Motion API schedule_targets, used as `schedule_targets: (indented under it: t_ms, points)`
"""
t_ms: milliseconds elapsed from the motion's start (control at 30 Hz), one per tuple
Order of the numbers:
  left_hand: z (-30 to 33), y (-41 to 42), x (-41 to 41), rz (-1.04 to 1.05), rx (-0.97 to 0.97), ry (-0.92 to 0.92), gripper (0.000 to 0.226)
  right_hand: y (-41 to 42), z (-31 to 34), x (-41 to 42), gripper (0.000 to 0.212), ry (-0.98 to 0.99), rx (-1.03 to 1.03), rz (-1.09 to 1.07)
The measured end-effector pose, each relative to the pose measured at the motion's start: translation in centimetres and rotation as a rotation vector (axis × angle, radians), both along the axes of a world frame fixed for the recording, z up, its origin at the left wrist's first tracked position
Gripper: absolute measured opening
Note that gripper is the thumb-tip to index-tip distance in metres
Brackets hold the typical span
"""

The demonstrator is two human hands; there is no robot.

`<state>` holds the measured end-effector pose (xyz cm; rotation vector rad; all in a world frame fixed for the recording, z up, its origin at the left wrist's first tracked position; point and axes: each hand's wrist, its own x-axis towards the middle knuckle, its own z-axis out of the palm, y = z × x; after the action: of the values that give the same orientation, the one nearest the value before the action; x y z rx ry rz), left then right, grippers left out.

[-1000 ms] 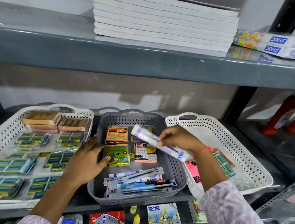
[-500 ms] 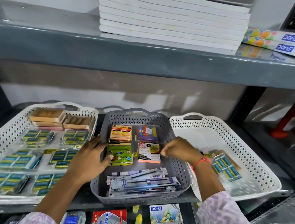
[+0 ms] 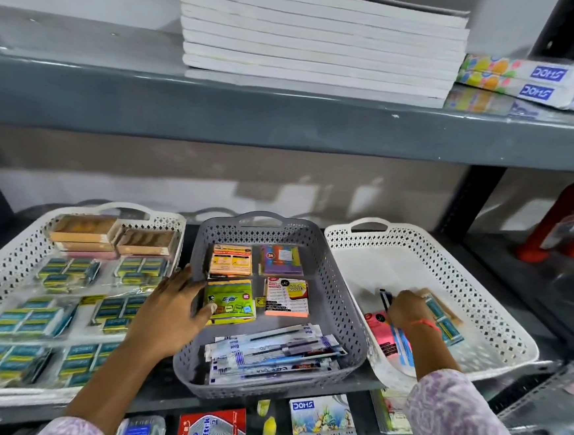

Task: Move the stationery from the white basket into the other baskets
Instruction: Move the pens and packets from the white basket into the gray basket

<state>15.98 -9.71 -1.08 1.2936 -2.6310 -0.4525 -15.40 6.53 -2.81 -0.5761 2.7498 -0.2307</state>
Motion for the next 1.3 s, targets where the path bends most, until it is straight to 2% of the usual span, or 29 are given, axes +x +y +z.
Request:
schedule_targets:
  t_ms: [267, 433, 700, 833, 900, 967, 1067, 1133, 1200, 1233, 1267, 1300]
  points:
    - [0.1, 0.1, -0.1, 0.002, 0.015, 0.026, 0.052, -0.1, 0.0, -1.1, 0.038, -0.110, 0.033, -0.009]
    - [-0.1, -0.1, 0.0, -0.001, 0.018, 0.025, 0.050, -0.5, 0.2, -1.4, 0.013, -0.107, 0.076, 0.009]
    - [-0.3, -0.3, 0.0, 0.004, 0.025, 0.023, 0.048, -0.5, 0.7, -1.6, 0.013, -0.120, 0.048, -0.005]
    - [-0.4, -0.3, 0.0, 0.006, 0.024, 0.030, 0.048, -0.6, 0.0, -1.7, 0.033, -0.093, 0.009, -0.012]
    - [-0.4, -0.3, 0.0, 0.006, 0.023, 0.033, 0.048, -0.6, -0.3, -2.0, 0.030, -0.077, -0.032, -0.035]
    - [-0.4, -0.4, 0.0, 0.005, 0.025, 0.032, 0.048, -0.5, 0.0, -1.9, 0.015, -0.079, -0.043, -0.027]
    - [-0.4, -0.5, 0.1, 0.005, 0.028, 0.025, 0.048, -1.1, 0.4, -2.0, 0.025, -0.022, -0.023, 0.068]
    - [-0.5, -0.5, 0.1, 0.007, 0.028, 0.016, 0.048, -1.8, 2.0, -1.6, 0.023, 0.031, -0.089, 0.060]
    - [-0.5, -0.4, 0.0, 0.007, 0.024, 0.013, 0.048, -2.8, 4.4, -0.8, 0.033, 0.107, -0.193, 0.120]
    - [-0.5, -0.4, 0.0, 0.007, 0.023, 0.012, 0.049, -3.3, 5.3, -0.3, 0.031, 0.109, -0.305, 0.174]
    - [-0.6, -0.4, 0.0, 0.009, 0.021, 0.012, 0.048, -3.7, 6.4, 0.7, 0.021, 0.050, -0.456, 0.241]
    - [-0.5, -0.4, 0.0, 0.010, 0.018, 0.016, 0.048, -4.1, 7.4, 2.1, 0.020, -0.050, -0.601, 0.307]
